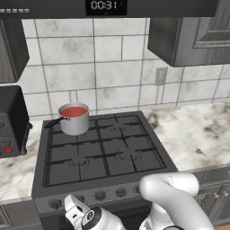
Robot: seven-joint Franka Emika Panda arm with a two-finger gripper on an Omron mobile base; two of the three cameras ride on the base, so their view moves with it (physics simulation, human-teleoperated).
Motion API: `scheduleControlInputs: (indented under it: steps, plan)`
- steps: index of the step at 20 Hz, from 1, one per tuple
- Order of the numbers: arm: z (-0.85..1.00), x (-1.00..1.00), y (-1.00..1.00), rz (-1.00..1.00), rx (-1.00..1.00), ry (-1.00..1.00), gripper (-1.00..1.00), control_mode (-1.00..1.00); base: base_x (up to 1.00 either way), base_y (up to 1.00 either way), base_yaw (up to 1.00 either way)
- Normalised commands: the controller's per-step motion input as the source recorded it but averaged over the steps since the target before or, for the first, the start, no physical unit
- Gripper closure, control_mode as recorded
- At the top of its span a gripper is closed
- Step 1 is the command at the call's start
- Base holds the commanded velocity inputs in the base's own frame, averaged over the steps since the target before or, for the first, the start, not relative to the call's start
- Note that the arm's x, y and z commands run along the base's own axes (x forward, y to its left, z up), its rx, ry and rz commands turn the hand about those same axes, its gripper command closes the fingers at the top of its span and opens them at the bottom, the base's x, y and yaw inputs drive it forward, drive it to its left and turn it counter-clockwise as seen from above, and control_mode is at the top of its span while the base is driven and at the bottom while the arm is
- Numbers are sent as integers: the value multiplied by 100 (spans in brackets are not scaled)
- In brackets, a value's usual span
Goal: Wait until the marinara sauce is simmered to a deep red color and then turn off the stove.
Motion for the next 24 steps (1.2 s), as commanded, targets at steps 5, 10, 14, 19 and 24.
scheduleControlInputs:
  steps: [5,10,14,19,24]
  plan:
    - [0,0,0,0,0,0,-100,-100,0,0,0]
    - [0,0,0,0,0,0,-100,-100,0,0,0]
    - [0,0,0,0,0,0,-100,-100,0,0,0]
    - [0,0,0,0,0,0,-100,-100,0,0,0]
    - [0,0,0,0,0,0,-100,-100,0,0,0]
